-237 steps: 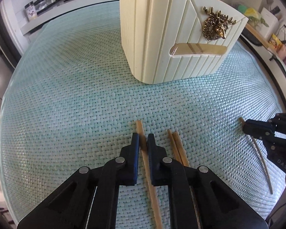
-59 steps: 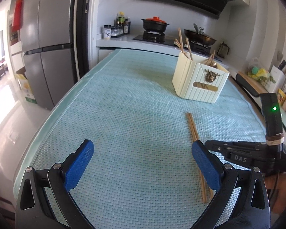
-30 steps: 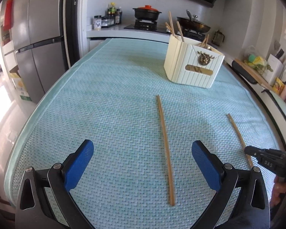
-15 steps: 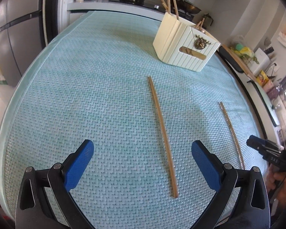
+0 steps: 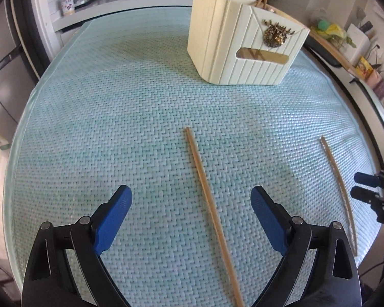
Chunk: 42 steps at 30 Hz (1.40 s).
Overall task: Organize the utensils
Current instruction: 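Move the left gripper to one chopstick while the right gripper approaches another chopstick, then close the left gripper on its chopstick while the right gripper grasps another, then lift and carry both chopsticks toward the cream holder with both grippers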
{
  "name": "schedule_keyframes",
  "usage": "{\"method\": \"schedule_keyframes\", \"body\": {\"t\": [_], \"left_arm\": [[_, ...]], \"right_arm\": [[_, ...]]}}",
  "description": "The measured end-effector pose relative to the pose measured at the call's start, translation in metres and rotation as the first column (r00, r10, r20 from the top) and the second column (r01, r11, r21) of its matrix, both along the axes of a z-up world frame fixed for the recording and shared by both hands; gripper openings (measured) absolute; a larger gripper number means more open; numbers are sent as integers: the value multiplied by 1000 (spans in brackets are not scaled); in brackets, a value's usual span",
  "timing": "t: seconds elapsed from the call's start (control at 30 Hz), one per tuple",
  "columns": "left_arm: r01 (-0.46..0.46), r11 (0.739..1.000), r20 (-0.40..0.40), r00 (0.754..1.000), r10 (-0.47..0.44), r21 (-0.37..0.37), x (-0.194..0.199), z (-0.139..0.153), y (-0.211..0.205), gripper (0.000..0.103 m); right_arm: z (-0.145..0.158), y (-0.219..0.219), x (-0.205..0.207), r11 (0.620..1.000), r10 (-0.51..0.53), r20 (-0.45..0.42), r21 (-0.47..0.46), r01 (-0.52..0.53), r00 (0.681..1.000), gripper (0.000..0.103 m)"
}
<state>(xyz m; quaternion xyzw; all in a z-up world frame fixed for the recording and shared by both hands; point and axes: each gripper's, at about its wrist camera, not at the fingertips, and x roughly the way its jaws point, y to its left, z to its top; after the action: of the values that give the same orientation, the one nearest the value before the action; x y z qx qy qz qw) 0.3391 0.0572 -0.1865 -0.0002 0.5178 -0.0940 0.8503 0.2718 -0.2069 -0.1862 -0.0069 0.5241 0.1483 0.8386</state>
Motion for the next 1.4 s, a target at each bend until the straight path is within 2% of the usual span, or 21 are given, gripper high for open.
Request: {"method": "schedule_keyframes", "body": {"t": [0.13,0.17,0.27,0.37,0.4,0.43,0.47,0.5,0.57,0.6,0.7,0.8,0.9,1.0,1.23,1.4], "left_arm": [[1,997,-41,999,2,74,16,-19,-5,86],[2,996,-27,1000,0,93,16,-19,-6,86],[14,996,-34,999,-11,90,18,-19,-5,82],[44,993,-41,998,-40,106,21,-17,-13,72],[57,993,-47,998,-53,105,23,-15,-18,63],[69,992,-52,997,-64,104,23,-14,-21,54],[78,992,-56,996,-73,100,24,-13,-24,50],[82,992,-55,996,-77,95,24,-12,-26,39],[83,993,-53,996,-79,85,25,-11,-29,21],[78,993,-48,996,-74,86,25,-11,-29,8],[58,996,-23,998,-57,66,25,-12,-26,5],[33,999,0,999,-33,28,22,-9,-18,4],[12,1000,64,998,-12,-12,11,10,-12,3],[2,999,148,989,5,-51,0,42,-6,3],[24,991,330,944,22,-134,-43,119,6,3],[50,982,406,913,29,-182,-53,152,0,3]], "right_arm": [[-10,10,25,999,19,-26,-29,-20,999,45],[-13,13,29,999,28,-29,-46,-29,999,45],[-19,20,43,997,36,-54,-59,-39,998,45],[-19,26,61,996,38,-67,-72,-43,997,42],[-18,25,65,997,37,-71,-71,-42,997,34],[-18,26,72,997,36,-78,-68,-42,996,30],[-17,27,79,997,31,-81,-70,-37,996,25],[-16,28,86,998,28,-88,-60,-33,996,17],[-16,27,98,999,18,-96,-40,-22,995,9],[-17,26,102,999,15,-96,-29,-18,995,7],[-16,23,110,1000,-2,-89,20,3,996,6],[-8,11,109,998,-14,-36,63,16,999,6],[14,-7,94,993,-36,40,115,31,999,6],[45,-12,78,991,-42,142,135,23,989,6],[119,-18,33,987,-34,362,156,-24,932,6],[156,-6,-7,989,-13,468,138,-58,883,6]]}}
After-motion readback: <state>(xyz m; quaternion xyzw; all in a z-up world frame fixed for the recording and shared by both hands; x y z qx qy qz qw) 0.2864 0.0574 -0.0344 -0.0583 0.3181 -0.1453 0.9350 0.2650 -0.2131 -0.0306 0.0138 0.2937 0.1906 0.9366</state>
